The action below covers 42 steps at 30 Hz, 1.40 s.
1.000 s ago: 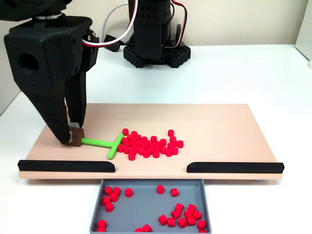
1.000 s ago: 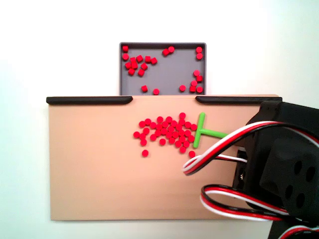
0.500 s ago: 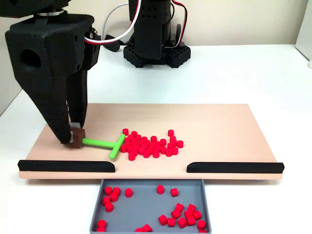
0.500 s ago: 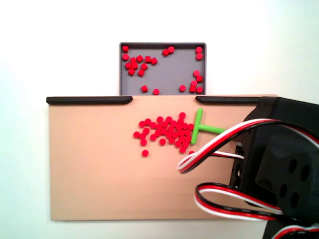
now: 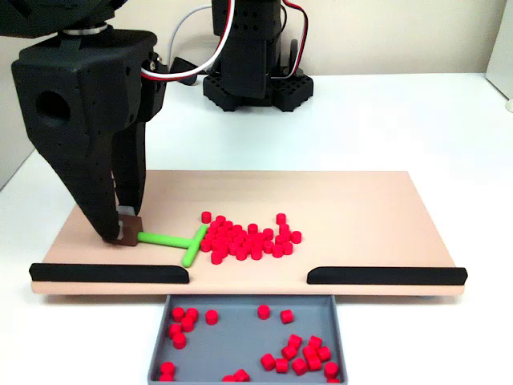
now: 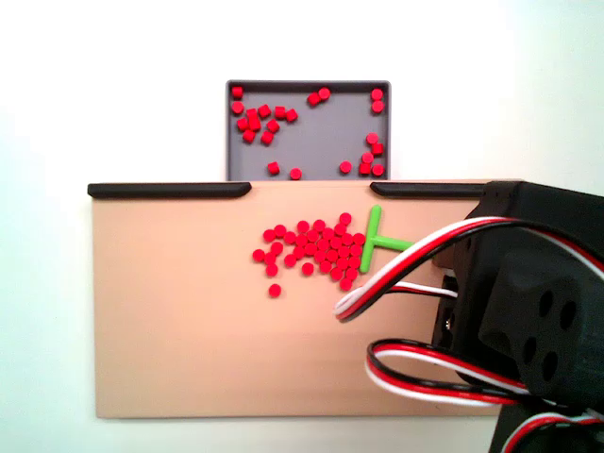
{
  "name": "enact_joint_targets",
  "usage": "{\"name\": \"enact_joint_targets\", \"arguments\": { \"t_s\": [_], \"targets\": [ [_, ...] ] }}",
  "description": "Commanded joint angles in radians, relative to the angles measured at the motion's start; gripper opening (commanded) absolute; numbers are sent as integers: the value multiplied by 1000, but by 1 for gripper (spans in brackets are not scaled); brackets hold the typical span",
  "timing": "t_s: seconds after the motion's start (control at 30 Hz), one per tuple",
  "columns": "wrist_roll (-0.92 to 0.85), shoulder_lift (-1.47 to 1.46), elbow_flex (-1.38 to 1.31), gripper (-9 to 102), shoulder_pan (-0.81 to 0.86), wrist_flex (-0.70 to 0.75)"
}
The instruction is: Push granules from right to the grey container
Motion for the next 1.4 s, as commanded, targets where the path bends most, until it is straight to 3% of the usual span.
{"name": "enact_joint_targets", "arguments": {
  "t_s": [0.0,1.37],
  "targets": [
    [48,6,-37,0,-8,-6],
    [440,-3,-37,0,-75,-6]
  ]
}}
